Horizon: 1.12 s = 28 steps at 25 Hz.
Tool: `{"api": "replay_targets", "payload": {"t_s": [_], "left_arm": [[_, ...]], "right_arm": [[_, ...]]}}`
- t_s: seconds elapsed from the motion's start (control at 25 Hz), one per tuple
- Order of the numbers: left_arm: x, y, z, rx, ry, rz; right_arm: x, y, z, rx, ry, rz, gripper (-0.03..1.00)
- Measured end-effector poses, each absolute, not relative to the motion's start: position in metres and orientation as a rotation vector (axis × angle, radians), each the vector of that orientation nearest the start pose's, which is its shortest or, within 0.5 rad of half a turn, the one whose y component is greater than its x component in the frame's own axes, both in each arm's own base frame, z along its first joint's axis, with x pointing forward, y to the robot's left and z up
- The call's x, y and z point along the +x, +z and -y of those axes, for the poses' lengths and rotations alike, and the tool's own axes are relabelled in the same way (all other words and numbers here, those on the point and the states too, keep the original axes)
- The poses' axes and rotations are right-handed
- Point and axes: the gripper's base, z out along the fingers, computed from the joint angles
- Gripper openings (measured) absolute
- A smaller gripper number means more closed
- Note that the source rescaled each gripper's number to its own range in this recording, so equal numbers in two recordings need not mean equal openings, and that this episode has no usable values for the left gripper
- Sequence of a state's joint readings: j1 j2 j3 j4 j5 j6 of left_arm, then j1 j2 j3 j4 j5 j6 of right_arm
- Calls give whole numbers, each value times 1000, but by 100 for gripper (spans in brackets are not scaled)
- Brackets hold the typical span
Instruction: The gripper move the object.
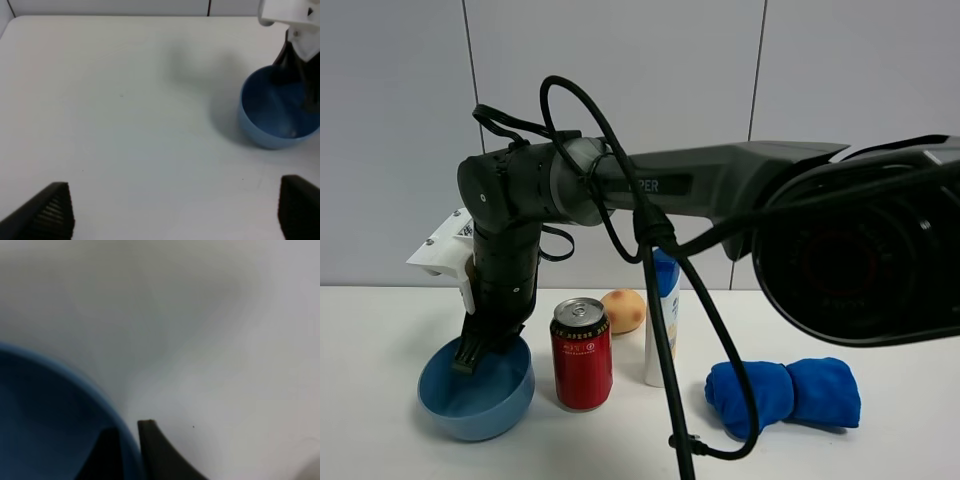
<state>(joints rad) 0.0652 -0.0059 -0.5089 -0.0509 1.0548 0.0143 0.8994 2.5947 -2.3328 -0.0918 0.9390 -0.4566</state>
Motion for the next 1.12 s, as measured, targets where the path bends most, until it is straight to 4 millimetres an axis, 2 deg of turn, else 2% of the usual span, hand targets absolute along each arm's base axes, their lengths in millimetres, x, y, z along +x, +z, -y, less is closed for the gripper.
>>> {"api": "replay_targets", "payload": {"t_s": [0.04, 0.16, 0.28, 0.36, 0.4, 0.48, 0.6, 0.88, 1.12], "left_arm": [[-6, 280, 4, -49, -10, -2022], [-6, 280, 4, -49, -10, -2022], [-6, 280, 4, -49, -10, -2022], [-6, 280, 4, -49, -10, -2022], [-6, 280, 4, -49, -10, -2022], [-6, 280, 4, -49, -10, -2022], [-6, 280, 4, -49, -10, -2022], [-6, 280, 4, -49, -10, -2022], [-6, 280, 4, -49, -10, -2022]], "right_arm": [[349, 134, -428, -1712, 25, -2058, 15], [349, 134, -428, -1681, 33, -2084, 38], [351, 134, -426, -1619, 2, -2121, 70], [355, 135, -424, -1562, -49, -2142, 84], [357, 135, -422, -1540, -85, -2144, 88], [360, 144, -419, -1506, -148, -2127, 91], [361, 174, -415, -1448, -172, -2091, 93], [345, 276, -404, -1296, -17, -2003, 93], [316, 367, -371, -1203, 72, -1957, 93]]}}
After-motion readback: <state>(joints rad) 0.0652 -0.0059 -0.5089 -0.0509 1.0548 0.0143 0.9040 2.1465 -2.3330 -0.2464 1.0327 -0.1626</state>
